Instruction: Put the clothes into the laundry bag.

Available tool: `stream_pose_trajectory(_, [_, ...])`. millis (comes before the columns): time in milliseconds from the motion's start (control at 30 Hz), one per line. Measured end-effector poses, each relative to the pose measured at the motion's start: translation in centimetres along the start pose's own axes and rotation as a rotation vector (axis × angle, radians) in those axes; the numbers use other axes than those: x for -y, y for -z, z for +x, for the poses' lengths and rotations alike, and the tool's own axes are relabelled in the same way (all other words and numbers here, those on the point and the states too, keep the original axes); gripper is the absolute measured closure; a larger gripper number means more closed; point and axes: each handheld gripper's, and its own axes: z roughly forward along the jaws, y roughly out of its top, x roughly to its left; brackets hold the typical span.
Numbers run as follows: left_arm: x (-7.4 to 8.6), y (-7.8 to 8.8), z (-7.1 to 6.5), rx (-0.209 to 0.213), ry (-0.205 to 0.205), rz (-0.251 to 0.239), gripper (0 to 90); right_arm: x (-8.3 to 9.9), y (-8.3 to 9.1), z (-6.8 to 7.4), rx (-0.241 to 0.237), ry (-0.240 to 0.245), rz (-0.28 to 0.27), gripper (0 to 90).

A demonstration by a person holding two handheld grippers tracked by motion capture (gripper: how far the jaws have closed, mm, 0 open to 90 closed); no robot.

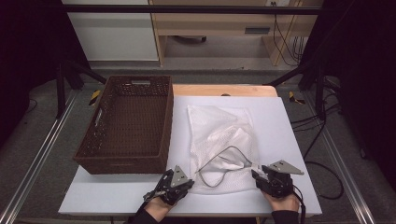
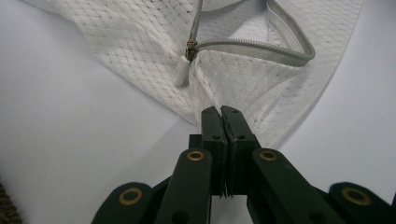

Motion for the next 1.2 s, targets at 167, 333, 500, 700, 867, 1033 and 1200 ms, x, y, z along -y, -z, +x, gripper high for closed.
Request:
stream_pose_trajectory(167, [0.0, 0.0, -0.1, -0.002, 0.002, -0.004, 87.4, 0.2, -1.3, 0.0, -0.018, 0.009, 0.07, 75.6])
stream_pose_trajectory(333, [0.0, 0.0, -0.1, -0.011, 0.014, -0.012, 87.4, 0.1, 0.0, -0.2, -0.042, 0.01, 0.061, 88.1])
stream_pose_trajectory(500, [0.1, -0.1, -0.2, 0.0, 0.019, -0.004, 87.4, 1.0, 1.8, -1.0, -0.046, -0.009, 0.06, 87.6])
stream_pose_trajectory(700, [0.1, -0.3, -0.3, 0.003, 0.021, -0.002, 86.0, 1.7, 1.1, -1.1, -0.023, -0.012, 0.112, 68.8])
stream_pose_trajectory(867, [0.1, -0.3, -0.2, 0.003, 0.026, 0.001, 86.1, 0.9, 1.8, 0.2, -0.025, 0.062, -0.041, 50.9])
stream_pose_trajectory(1033, [0.0, -0.2, -0.4, -0.006, 0.014, 0.0, 86.9, -0.8, 1.8, 3.1, -0.105, 0.122, -0.111, 53.0])
stream_pose_trajectory(1200, [0.0, -0.1, -0.3, -0.002, 0.015, -0.005, 87.1, -2.1, -1.1, 5.6, -0.165, 0.172, -0.041, 66.2])
